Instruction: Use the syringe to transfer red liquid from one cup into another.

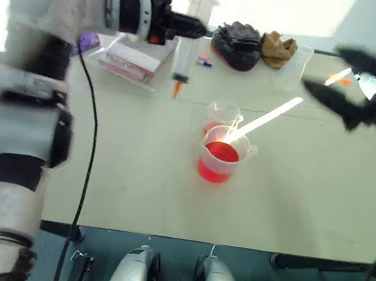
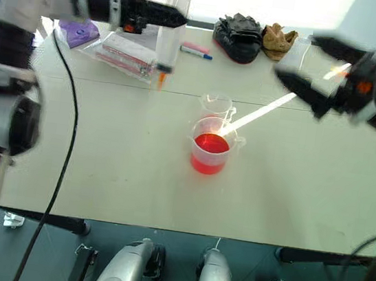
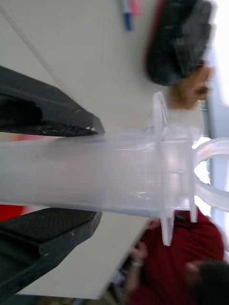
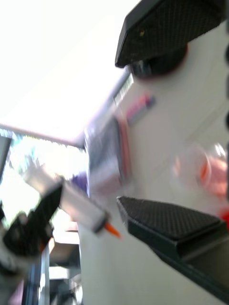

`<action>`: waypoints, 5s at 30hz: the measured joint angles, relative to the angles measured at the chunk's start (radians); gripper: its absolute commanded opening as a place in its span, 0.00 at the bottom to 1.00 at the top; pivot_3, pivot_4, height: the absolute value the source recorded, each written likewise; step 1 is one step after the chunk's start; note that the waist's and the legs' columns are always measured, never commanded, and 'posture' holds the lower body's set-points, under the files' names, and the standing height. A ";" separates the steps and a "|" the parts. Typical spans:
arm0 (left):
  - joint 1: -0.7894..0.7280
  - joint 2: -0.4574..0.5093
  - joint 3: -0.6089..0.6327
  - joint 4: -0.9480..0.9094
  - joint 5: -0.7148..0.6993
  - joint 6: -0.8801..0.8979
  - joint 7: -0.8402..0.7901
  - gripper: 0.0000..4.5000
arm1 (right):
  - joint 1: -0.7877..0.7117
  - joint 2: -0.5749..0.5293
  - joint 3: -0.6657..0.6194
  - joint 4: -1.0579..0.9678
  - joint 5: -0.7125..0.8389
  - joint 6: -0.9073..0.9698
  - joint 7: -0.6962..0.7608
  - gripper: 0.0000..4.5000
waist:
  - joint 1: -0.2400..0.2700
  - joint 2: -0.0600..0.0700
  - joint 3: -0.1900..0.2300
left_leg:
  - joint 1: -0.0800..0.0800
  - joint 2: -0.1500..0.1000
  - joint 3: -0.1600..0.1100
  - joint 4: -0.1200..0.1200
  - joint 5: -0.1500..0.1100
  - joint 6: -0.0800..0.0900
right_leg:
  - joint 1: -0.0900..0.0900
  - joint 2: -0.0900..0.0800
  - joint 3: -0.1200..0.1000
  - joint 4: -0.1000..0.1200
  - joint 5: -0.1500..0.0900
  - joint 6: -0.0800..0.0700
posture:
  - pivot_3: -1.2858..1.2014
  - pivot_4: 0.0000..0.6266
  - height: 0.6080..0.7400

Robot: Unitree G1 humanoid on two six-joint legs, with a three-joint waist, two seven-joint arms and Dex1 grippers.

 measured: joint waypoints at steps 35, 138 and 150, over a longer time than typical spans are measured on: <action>0.346 -0.224 -0.152 -0.241 0.149 -0.414 -0.291 0.34 | -0.119 0.106 0.245 -0.014 -0.344 -0.230 0.076 1.00 | 0.000 -0.001 0.000 | 0.000 0.001 0.001 0.005 0.001 0.005 | 0.002 0.005 -0.001 0.006 0.002 0.005 | 0.52 0.24 1.00; 0.571 -0.256 -0.219 -0.332 0.293 -0.494 -0.268 0.34 | 0.000 0.160 0.340 0.045 -0.445 -0.324 0.120 0.01 | -0.001 0.000 0.000 | 0.000 0.001 0.000 0.013 -0.005 0.013 | 0.001 0.002 0.000 0.011 0.002 0.004 | 0.52 0.24 1.00; 0.575 -0.267 -0.235 -0.332 0.300 -0.485 -0.269 0.34 | 0.001 0.152 0.295 0.056 -0.445 -0.314 0.110 0.68 | 0.000 0.000 0.000 | -0.001 0.001 0.000 0.013 -0.005 0.013 | 0.001 0.002 -0.001 0.011 0.002 0.004 | 0.52 0.24 1.00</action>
